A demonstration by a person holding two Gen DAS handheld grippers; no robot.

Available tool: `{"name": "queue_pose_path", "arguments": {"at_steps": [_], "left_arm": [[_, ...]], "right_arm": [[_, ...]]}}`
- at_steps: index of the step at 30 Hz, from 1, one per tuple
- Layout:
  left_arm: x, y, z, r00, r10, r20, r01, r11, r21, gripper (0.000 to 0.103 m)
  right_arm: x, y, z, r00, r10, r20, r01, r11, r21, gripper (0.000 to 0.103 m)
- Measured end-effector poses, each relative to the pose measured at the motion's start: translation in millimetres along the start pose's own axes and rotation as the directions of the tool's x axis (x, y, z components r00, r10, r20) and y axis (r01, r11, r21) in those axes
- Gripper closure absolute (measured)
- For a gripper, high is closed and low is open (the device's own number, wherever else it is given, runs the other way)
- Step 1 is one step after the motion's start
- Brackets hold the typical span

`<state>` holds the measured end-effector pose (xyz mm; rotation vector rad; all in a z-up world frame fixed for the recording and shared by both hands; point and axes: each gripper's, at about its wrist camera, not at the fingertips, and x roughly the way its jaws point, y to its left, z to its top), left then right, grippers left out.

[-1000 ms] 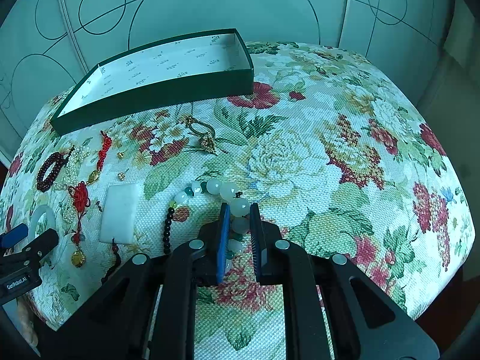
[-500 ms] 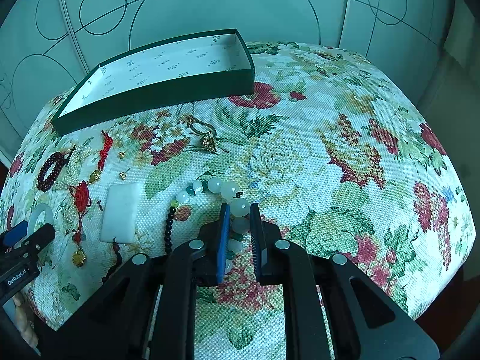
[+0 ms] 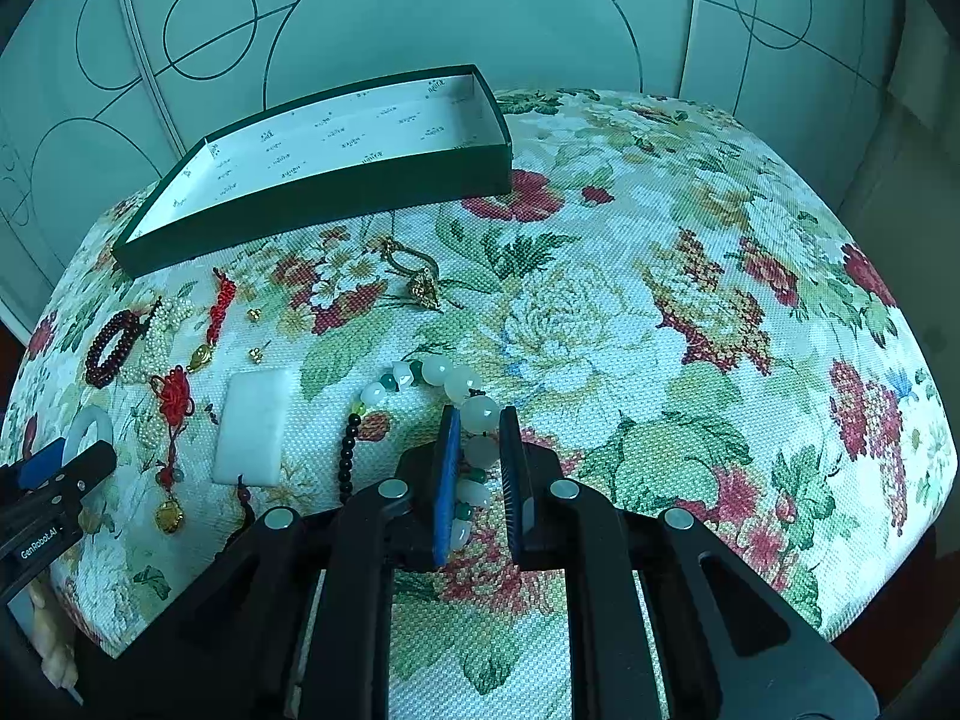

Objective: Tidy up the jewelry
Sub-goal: 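Lift and carry the bracelet and bangle into the green box with both tools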

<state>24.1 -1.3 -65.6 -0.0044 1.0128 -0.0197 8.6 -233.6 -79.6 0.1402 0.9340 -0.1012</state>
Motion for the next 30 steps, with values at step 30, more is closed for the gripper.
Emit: {"name": "queue_pose_path", "arguments": {"at_steps": [30], "left_arm": [[-33,-7,65,0.989,-0.037,0.145,0.032,0.999,0.043,0.033]], "right_arm": [[-69,11,58,0.974,0.09,0.207,-0.092,0.996,-0.003,0.09]]}}
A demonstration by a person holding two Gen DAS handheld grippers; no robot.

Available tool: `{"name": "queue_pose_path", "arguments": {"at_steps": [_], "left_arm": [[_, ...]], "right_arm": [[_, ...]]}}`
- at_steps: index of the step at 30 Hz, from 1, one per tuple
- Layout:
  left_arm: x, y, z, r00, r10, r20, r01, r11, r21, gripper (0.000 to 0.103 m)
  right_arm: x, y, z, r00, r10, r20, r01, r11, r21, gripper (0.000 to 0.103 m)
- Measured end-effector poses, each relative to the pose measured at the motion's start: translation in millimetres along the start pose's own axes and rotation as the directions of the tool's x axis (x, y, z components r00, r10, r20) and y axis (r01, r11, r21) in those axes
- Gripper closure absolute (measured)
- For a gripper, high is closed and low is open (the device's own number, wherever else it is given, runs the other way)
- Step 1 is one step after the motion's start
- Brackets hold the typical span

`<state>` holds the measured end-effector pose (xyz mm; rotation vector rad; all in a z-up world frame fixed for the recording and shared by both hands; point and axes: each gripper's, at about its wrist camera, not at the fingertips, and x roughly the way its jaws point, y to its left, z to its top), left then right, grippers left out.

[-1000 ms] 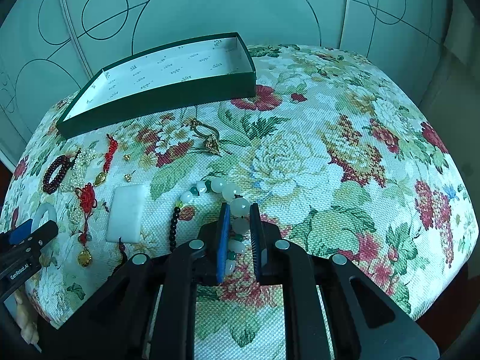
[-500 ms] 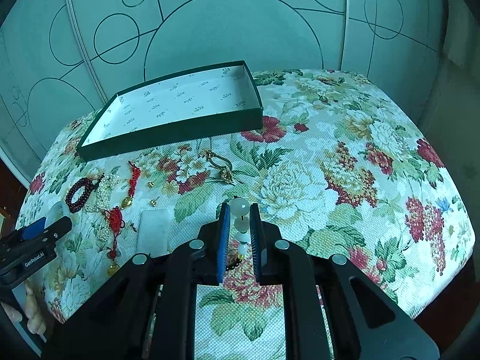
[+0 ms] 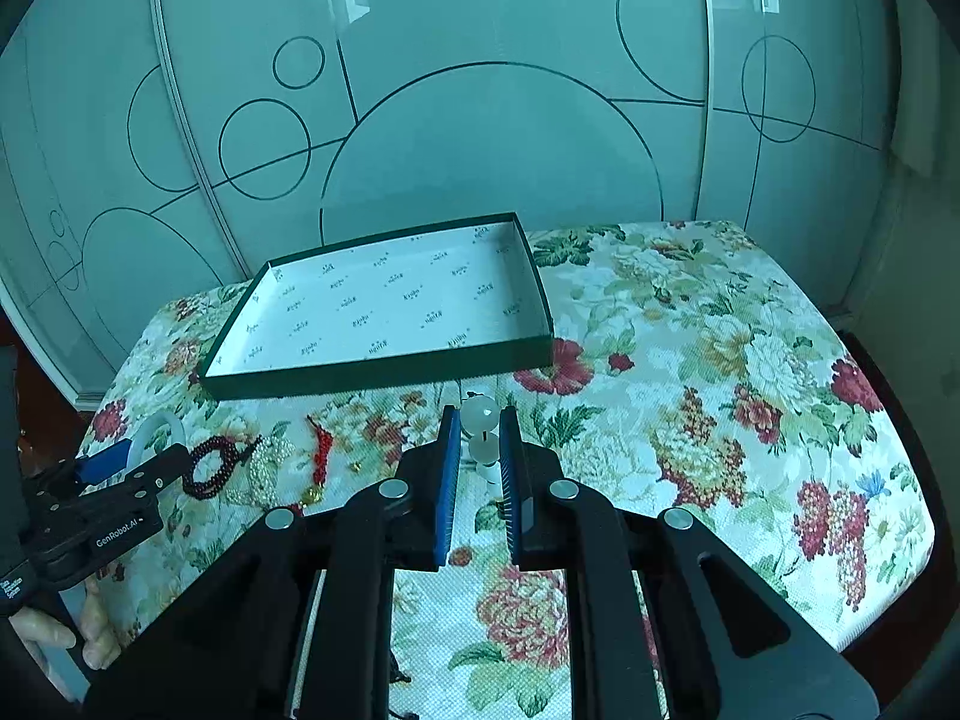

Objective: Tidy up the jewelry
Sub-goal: 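Lift and carry the bracelet and bangle into the green box with both tools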

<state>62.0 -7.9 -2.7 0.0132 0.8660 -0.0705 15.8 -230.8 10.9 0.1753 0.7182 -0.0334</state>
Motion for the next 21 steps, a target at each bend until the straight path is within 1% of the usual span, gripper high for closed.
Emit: {"name": "queue_pose_path", "arguments": {"at_steps": [6,12,17,21], "left_arm": [[6,0,29,1.0,-0.025,0.02,0.025,1.0,-0.011,0.033],[21,-6,65,0.998,-0.014,0.06,0.014,1.0,0.004,0.033],[41,-10,96,0.996,-0.001,0.093,0.0,1.0,0.009,0.033],[68,-14,112,0.997,-0.001,0.083,0.0,1.0,0.009,0.033]], "right_arm": [[7,6,34,0.998,0.005,0.067,-0.005,1.0,0.003,0.09],[33,8,68,0.995,0.022,0.097,-0.024,1.0,0.016,0.09],[58,10,92,0.994,0.03,0.11,-0.031,0.999,0.014,0.09],[85,10,98,0.996,0.037,0.079,-0.038,0.999,0.017,0.09]]}}
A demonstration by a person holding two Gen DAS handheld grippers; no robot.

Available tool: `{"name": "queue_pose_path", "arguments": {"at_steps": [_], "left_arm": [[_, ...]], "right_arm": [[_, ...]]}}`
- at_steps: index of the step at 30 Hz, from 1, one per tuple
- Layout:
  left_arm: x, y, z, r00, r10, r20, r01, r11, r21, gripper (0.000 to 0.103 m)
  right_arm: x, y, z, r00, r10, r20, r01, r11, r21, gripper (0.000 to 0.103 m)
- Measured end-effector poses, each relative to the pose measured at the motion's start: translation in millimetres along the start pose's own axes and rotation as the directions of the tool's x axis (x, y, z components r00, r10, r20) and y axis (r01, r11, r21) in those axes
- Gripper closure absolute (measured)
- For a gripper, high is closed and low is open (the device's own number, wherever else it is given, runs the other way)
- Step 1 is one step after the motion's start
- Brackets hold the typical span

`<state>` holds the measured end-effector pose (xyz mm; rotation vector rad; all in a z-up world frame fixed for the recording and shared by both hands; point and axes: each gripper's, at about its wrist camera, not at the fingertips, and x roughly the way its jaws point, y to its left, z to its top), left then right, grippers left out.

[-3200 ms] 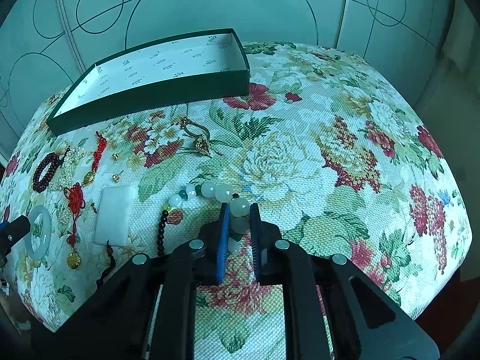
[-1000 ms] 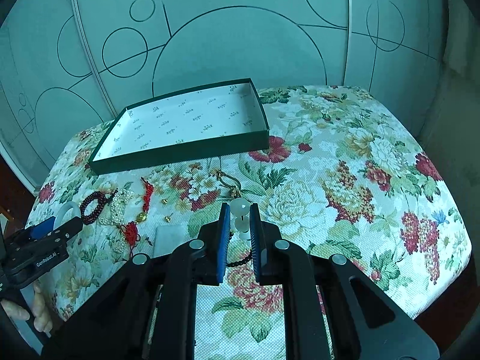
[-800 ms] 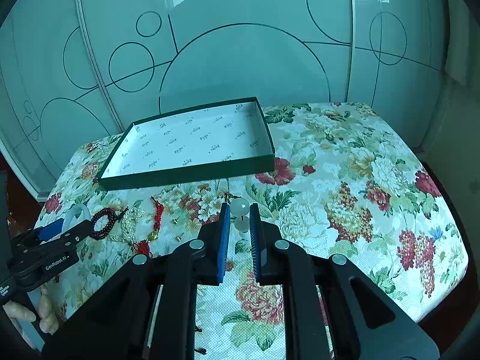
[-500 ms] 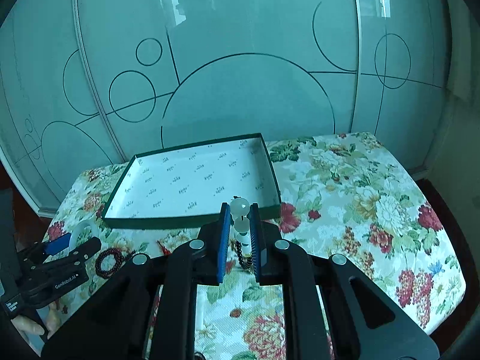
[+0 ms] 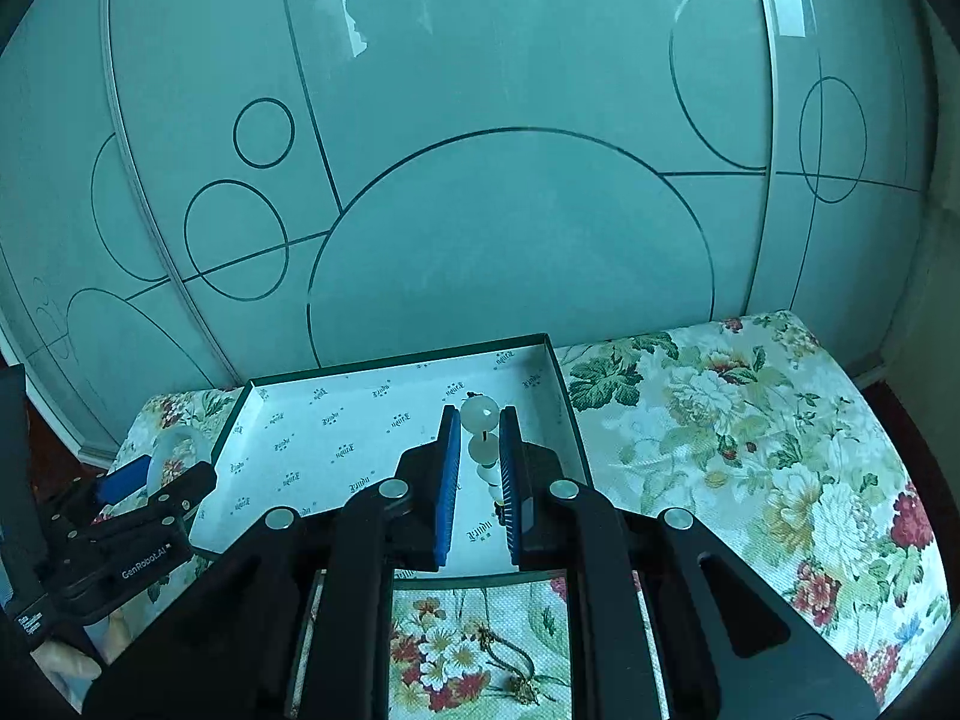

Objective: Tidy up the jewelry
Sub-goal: 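Lift and carry the bracelet and bangle into the green box with both tools, then open both tools to release the bracelet and bangle in the box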

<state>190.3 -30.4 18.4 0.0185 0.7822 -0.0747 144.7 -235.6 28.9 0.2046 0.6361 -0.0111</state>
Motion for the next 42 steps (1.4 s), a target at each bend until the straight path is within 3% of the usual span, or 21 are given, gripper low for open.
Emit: {"name": "queue_pose_path", "arguments": {"at_steps": [9,19,20,23,33,42], "left_arm": [[63,-7,-17,0.995,0.017,-0.097,-0.015,1.0,0.021,0.033],[90,-1,-32,0.987,0.036,-0.158,-0.037,0.999,-0.005,0.033],[90,-1,-33,0.987,0.046,-0.153,-0.046,0.999,0.005,0.033],[86,-6,-33,0.992,0.055,-0.118,-0.051,0.998,0.038,0.025],[45,-4,-26,0.997,0.015,-0.076,-0.014,1.0,0.016,0.025],[5,20,-68,0.993,0.033,-0.112,-0.037,0.999,-0.031,0.025]], "right_arm": [[63,-15,-28,0.991,-0.029,-0.133,0.033,0.999,0.023,0.09],[97,-27,-51,0.972,-0.073,-0.222,0.083,0.996,0.034,0.089],[97,-27,-52,0.973,-0.073,-0.218,0.083,0.996,0.038,0.087],[94,-28,-51,0.976,-0.081,-0.203,0.091,0.995,0.037,0.067],[45,-25,-40,0.987,-0.072,-0.145,0.079,0.996,0.047,0.066],[0,-33,-81,0.978,-0.088,-0.188,0.099,0.994,0.046,0.066]]}}
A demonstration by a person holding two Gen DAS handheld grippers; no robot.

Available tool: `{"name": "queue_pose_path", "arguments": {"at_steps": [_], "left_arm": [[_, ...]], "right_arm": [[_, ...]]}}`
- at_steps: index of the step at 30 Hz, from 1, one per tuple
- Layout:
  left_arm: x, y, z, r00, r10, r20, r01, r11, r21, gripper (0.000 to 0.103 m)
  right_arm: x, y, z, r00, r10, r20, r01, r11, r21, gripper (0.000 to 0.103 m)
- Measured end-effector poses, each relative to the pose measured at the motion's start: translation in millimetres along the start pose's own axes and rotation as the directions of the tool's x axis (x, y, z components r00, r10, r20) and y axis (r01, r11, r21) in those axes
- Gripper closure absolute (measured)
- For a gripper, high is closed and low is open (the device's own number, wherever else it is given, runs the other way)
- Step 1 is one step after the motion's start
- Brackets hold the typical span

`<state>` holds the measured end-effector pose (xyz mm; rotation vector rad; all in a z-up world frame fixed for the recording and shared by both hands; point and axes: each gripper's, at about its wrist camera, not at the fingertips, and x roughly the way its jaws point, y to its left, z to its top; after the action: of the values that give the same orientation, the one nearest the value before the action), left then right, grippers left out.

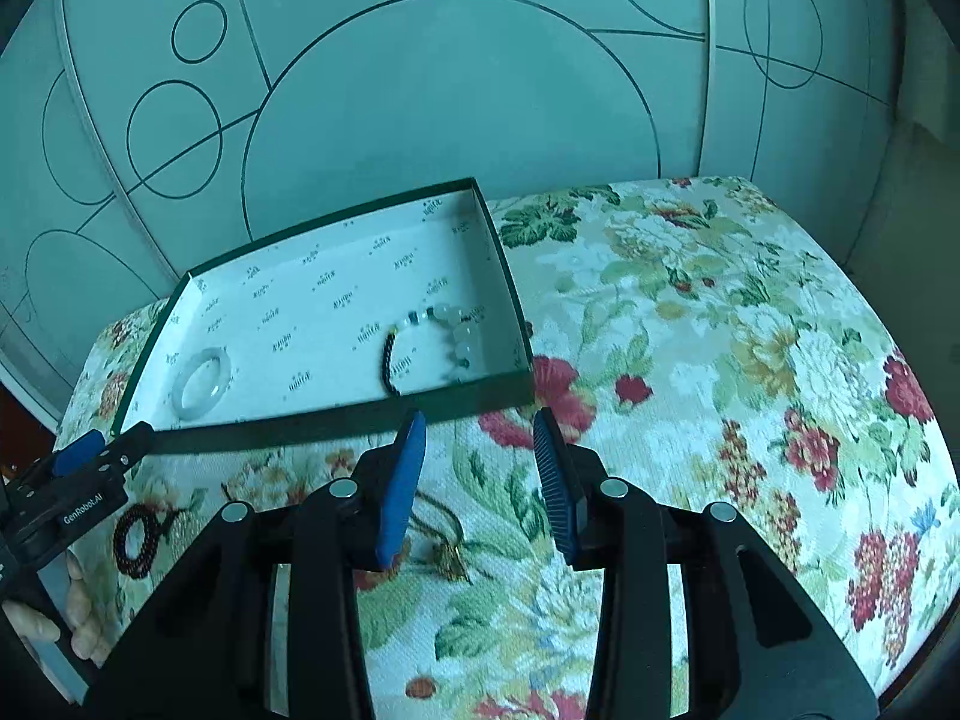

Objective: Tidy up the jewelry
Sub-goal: 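Open both tools to release the bracelet and bangle in the box, then grasp the dark red bead strand with the left tool while the right tool moves toward the gold pendant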

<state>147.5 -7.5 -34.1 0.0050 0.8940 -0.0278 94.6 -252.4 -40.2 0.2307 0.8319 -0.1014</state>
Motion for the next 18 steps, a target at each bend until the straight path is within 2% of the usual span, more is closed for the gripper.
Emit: {"name": "queue_pose_path", "arguments": {"at_steps": [11,18], "left_arm": [[-26,37,-64,0.997,0.037,-0.067,-0.044,0.994,-0.096,0.025],[-32,43,-82,0.996,0.041,-0.084,-0.05,0.993,-0.106,0.025]], "right_arm": [[-16,-11,-59,0.998,-0.004,-0.064,0.003,1.0,-0.012,0.066],[-17,-11,-71,0.997,0.011,-0.079,-0.011,1.0,-0.005,0.066]]}}
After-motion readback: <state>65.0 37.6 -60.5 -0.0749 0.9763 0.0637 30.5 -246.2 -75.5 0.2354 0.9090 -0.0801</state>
